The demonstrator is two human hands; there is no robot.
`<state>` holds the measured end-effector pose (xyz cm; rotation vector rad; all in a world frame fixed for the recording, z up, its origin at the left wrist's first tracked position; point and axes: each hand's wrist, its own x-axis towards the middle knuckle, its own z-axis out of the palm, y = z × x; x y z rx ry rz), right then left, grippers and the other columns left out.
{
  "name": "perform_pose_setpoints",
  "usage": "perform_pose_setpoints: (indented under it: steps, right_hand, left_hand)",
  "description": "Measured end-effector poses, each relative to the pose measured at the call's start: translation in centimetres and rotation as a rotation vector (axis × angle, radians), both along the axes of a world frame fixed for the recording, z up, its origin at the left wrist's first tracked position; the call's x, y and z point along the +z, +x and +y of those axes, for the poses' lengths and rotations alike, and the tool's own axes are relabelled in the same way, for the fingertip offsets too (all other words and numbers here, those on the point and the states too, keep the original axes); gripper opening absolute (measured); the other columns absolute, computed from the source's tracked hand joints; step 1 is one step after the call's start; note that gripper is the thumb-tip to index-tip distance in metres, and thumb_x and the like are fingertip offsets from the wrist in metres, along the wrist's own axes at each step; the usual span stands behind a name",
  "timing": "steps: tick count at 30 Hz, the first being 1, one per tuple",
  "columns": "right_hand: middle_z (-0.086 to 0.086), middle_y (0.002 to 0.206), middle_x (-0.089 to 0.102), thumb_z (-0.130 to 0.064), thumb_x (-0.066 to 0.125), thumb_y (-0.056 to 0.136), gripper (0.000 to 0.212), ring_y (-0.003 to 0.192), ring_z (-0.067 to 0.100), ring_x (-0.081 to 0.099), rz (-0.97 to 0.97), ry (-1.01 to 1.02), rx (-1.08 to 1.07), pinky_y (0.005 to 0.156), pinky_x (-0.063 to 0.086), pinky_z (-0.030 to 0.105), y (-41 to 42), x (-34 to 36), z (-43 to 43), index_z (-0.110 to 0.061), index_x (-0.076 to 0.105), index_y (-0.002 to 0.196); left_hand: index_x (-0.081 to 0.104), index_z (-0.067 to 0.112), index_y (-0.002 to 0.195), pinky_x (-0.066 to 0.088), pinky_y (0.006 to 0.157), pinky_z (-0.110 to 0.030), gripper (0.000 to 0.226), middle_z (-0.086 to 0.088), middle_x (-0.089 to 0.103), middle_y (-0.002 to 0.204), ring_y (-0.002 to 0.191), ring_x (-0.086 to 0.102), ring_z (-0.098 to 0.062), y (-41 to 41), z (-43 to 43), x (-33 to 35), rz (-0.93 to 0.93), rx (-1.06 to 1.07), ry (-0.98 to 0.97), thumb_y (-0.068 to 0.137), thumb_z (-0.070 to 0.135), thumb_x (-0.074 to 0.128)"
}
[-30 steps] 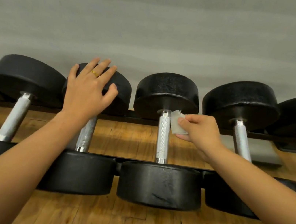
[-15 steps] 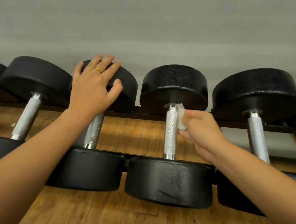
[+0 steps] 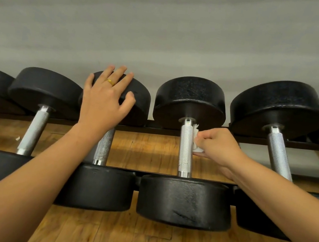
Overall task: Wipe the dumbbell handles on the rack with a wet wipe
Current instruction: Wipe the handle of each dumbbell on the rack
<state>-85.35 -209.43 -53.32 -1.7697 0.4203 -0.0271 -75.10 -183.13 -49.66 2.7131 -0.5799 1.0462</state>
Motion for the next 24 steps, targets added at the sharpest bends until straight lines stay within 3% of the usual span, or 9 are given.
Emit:
perform_pose_setpoints:
  steps: [2, 5, 7, 14, 21, 24]
  right_hand:
    - [0.008, 0.102, 0.071, -0.002, 0.064, 0.094, 0.014, 0.090, 0.015, 0.069, -0.020, -0.013, -0.026, 0.064, 0.057, 0.017, 0.0, -0.5, 0.1, -0.004, 0.075, 0.104]
    - [0.007, 0.109, 0.070, -0.004, 0.068, 0.092, 0.017, 0.103, 0.021, 0.068, -0.008, 0.069, -0.131, 0.089, 0.059, 0.040, 1.0, -0.9, 0.6, -0.007, 0.074, 0.107]
    - [0.007, 0.107, 0.071, -0.005, 0.069, 0.091, 0.015, 0.102, 0.023, 0.068, -0.023, 0.113, -0.182, 0.093, 0.058, 0.044, 1.8, -0.5, 0.6, -0.009, 0.074, 0.105]
    - [0.007, 0.096, 0.070, 0.000, 0.066, 0.092, 0.011, 0.088, 0.018, 0.069, -0.010, 0.060, -0.111, 0.073, 0.060, 0.029, 0.7, -0.2, 0.3, -0.006, 0.074, 0.097]
    - [0.008, 0.095, 0.071, -0.001, 0.062, 0.094, 0.018, 0.095, 0.016, 0.066, -0.039, -0.038, -0.120, 0.088, 0.055, 0.031, 0.9, 0.3, 0.9, -0.007, 0.075, 0.084]
    - [0.004, 0.090, 0.071, 0.001, 0.063, 0.093, 0.015, 0.084, 0.006, 0.062, -0.057, -0.073, -0.082, 0.065, 0.051, 0.008, -0.5, 0.0, 0.6, -0.006, 0.076, 0.087]
  left_hand:
    - [0.056, 0.023, 0.148, 0.025, 0.121, -0.060, 0.052, -0.001, 0.047, 0.158, 0.151, 0.035, -0.023, 0.1, 0.0, 0.0, -0.006, -0.002, -0.001, 0.100, 0.039, 0.041]
    - [0.056, 0.023, 0.147, 0.026, 0.120, -0.060, 0.052, -0.001, 0.048, 0.157, 0.150, 0.036, -0.024, 0.2, 0.0, 0.1, -0.010, -0.009, 0.001, 0.100, 0.039, 0.041]
    - [0.056, 0.022, 0.147, 0.027, 0.120, -0.060, 0.052, -0.002, 0.049, 0.157, 0.149, 0.036, -0.024, 0.2, 0.0, 0.1, -0.008, -0.008, 0.000, 0.100, 0.040, 0.041]
    - [0.058, 0.021, 0.145, 0.028, 0.119, -0.061, 0.051, -0.002, 0.050, 0.155, 0.148, 0.038, -0.024, 0.0, -0.1, 0.1, -0.019, -0.010, -0.010, 0.100, 0.039, 0.042]
    - [0.058, 0.023, 0.145, 0.026, 0.119, -0.059, 0.051, -0.001, 0.050, 0.156, 0.149, 0.037, -0.024, 0.0, -0.1, 0.0, -0.009, -0.001, -0.006, 0.100, 0.039, 0.042]
    - [0.057, 0.022, 0.146, 0.026, 0.120, -0.060, 0.052, -0.002, 0.049, 0.156, 0.149, 0.037, -0.024, 0.0, -0.2, 0.1, -0.009, -0.004, -0.013, 0.100, 0.040, 0.040]
